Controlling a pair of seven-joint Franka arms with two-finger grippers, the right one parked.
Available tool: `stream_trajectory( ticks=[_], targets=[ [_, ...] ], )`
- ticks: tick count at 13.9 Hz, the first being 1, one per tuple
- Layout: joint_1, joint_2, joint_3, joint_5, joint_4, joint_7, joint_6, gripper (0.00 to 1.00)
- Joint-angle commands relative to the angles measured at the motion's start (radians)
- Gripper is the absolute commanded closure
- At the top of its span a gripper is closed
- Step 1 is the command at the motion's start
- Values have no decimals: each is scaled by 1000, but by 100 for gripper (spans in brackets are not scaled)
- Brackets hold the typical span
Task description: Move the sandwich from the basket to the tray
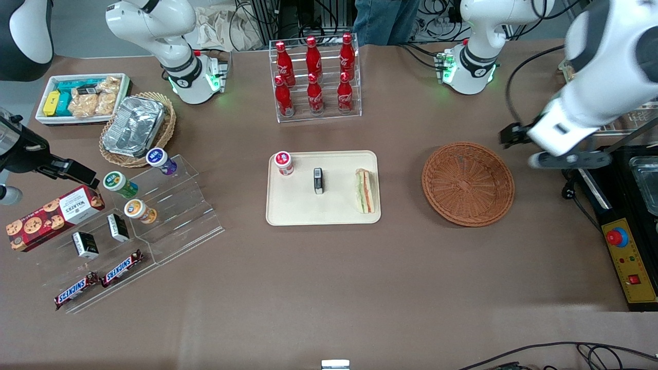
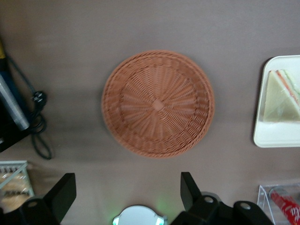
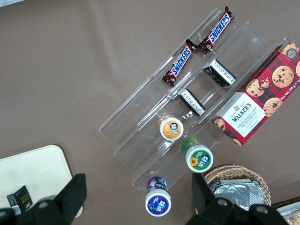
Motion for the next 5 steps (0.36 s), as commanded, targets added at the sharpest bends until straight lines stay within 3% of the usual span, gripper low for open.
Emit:
stream_trajectory(
  ticks=[1,5],
  targets=[
    [30,3,-15,48,87,22,-93,1],
    [28,3,-15,70,175,12,-170,1]
  ],
)
